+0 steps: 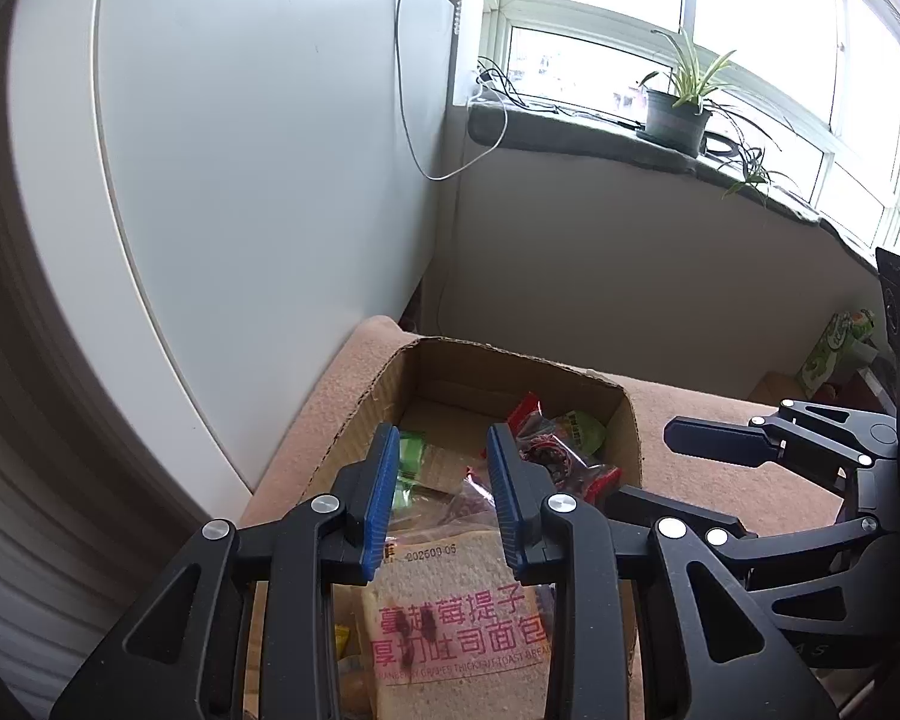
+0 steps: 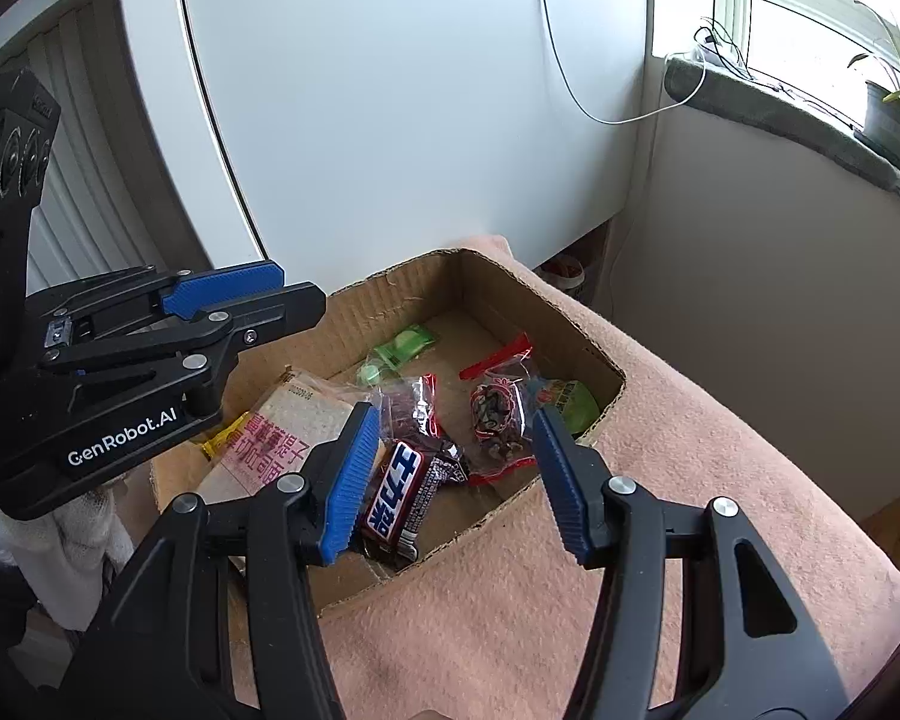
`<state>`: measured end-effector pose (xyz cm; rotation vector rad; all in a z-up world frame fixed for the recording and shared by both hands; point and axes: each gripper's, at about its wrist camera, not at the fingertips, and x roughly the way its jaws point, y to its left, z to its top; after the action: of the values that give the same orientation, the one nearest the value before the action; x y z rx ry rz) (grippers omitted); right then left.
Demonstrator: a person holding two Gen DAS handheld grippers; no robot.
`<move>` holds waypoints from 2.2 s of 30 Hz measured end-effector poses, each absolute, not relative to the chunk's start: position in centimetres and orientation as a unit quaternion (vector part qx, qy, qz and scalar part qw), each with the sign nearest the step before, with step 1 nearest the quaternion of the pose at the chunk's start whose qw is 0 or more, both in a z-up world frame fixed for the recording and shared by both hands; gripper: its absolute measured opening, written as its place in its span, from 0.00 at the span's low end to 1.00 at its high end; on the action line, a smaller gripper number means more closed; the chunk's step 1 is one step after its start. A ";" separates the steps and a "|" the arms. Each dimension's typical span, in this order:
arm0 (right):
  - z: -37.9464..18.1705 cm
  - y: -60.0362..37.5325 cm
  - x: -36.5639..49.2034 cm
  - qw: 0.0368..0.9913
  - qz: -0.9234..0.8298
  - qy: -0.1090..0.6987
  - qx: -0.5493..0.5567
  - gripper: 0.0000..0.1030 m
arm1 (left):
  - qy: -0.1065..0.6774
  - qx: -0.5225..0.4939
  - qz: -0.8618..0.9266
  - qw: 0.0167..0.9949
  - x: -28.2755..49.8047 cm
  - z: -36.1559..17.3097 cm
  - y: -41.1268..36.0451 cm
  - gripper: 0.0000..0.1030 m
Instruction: Organize snacks
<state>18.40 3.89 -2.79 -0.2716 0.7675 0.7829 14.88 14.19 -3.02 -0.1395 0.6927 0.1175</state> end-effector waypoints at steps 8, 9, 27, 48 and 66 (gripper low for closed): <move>-1.7 2.7 16.8 0.852 0.368 0.351 -0.122 0.62 | 0.326 -0.068 0.062 0.941 13.4 -1.9 14.2 0.33; -1.5 2.3 16.4 0.855 0.367 0.346 -0.119 0.65 | 0.321 -0.066 0.063 0.943 13.1 -1.6 14.0 0.40; -0.7 -2.7 9.7 0.898 0.319 0.287 -0.095 0.99 | 0.285 -0.050 0.090 0.953 5.7 -1.1 10.5 0.69; -1.5 -6.5 6.8 0.918 0.270 0.280 -0.075 1.00 | 0.282 -0.058 0.128 0.949 3.1 -1.8 8.9 0.77; -1.5 -7.2 6.2 0.919 0.269 0.277 -0.073 1.00 | 0.274 -0.048 0.129 0.952 2.5 -1.6 8.4 0.77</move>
<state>6.16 -7.20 -1.49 -0.1509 0.5700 0.5538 2.53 8.41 -1.62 -0.0979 0.5568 0.2626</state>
